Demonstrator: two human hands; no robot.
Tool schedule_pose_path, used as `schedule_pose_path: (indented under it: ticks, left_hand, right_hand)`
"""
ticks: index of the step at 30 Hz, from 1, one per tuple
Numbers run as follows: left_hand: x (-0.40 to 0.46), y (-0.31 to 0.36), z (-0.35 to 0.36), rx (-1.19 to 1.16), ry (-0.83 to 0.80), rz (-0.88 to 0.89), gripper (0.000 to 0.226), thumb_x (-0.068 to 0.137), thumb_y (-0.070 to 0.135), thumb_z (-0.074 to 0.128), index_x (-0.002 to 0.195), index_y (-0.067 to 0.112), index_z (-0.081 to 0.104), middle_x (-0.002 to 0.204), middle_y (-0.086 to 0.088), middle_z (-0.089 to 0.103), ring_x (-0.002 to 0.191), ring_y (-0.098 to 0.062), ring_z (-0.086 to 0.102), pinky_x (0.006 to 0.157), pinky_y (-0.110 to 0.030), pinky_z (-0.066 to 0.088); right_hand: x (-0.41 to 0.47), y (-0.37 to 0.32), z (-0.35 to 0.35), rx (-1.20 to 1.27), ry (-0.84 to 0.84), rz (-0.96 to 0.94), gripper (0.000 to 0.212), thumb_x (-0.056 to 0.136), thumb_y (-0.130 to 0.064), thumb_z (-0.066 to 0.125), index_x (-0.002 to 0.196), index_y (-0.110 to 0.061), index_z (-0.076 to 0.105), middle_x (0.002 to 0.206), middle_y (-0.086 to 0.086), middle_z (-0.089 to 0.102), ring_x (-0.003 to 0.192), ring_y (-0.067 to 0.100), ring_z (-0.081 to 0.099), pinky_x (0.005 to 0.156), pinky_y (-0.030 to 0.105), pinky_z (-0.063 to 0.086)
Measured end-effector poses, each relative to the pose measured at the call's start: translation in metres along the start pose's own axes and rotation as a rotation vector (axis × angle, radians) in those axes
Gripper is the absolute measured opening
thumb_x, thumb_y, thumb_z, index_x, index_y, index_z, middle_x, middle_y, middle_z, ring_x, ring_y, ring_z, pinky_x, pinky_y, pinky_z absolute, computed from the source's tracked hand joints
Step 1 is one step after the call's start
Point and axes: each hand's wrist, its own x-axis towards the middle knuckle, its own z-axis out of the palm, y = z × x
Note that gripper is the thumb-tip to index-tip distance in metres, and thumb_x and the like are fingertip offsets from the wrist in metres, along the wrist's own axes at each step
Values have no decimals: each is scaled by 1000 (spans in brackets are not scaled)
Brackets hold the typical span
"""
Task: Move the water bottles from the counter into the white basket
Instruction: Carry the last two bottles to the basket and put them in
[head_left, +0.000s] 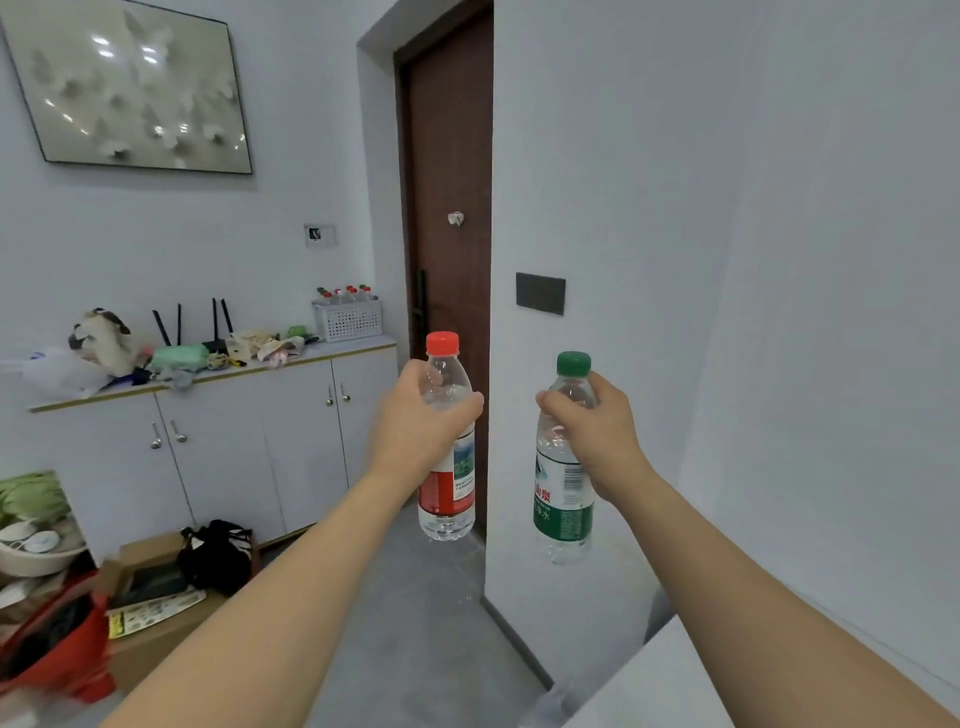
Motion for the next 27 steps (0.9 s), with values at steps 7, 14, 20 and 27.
schedule_pose_path:
  ticks: [7,14,20,27]
  left_hand:
    - [115,-60,-7,83,24,-3,52,67,63,67,113,47,48,95,25,57,82,-1,58,65,-25,46]
    - [213,-96,-11,143,69,18,52,66,65,66,111,49,44,92,27,56,85,-4,59,69,-27,48]
    - [288,-130,-16,155,103,19,82,65,69,64,137,36,44,122,15,60,100,-12,58,80,-35,54]
    - [388,-190,-26,145,117,49,77,69,66,66,136,35,46,121,16,59,98,-10,56,76,-31,52]
  right_hand:
    - [101,32,78,16,-19,1,18,63,-43,69,78,-34,63,72,-9,69,66,11,68,60,28,48]
    - [190,54,132,35,-43,-25,15,68,-36,71,77,-27,62,67,-6,68,60,7,66,59,27,48]
    - [249,70,191,22,-67,-28,18,68,-40,70,78,-28,62,69,-7,67,65,10,67,59,26,46]
    - [330,98,275,14,-67,-56,11,69,-38,71,70,-33,61,67,-8,67,71,18,68,64,31,50]
